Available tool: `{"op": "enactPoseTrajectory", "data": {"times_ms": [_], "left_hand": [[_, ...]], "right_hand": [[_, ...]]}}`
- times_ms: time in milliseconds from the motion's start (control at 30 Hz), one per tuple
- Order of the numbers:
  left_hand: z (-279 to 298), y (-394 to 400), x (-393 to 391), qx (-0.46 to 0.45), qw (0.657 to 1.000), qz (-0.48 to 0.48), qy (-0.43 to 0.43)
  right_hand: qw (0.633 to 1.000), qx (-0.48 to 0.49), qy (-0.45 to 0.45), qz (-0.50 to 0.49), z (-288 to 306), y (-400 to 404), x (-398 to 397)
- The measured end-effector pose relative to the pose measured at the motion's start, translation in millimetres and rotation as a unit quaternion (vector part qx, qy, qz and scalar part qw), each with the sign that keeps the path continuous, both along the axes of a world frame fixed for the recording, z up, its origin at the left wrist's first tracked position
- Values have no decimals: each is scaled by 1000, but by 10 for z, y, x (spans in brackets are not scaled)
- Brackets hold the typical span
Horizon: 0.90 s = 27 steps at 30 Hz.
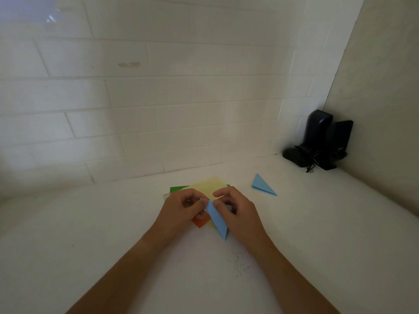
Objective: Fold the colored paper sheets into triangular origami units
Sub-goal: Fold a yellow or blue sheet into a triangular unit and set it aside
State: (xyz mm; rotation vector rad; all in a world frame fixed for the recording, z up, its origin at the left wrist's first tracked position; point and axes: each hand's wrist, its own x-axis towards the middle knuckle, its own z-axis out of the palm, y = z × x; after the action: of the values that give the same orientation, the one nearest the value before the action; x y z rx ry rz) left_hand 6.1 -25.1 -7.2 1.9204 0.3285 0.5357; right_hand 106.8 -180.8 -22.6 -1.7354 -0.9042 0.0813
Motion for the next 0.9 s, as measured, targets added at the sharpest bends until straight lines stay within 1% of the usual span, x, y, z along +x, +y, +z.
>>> {"op": "enactPoseTrajectory", "data": {"times_ms": [133, 233, 467, 900], "left_hand": [[-4, -5, 6, -21, 1000, 5, 3], [-8, -22, -4, -23, 1000, -8, 5], [6, 8, -8, -39, 999, -11, 5], [-22, 43, 33, -83, 996, 22, 3]], "right_hand": [[999, -14, -43, -4, -19, 4, 6], [999, -19, -49, -2, -20, 1, 8], [999, -22, -36, 8, -12, 10, -12], [1000, -15, 3, -22, 4, 11, -11]]}}
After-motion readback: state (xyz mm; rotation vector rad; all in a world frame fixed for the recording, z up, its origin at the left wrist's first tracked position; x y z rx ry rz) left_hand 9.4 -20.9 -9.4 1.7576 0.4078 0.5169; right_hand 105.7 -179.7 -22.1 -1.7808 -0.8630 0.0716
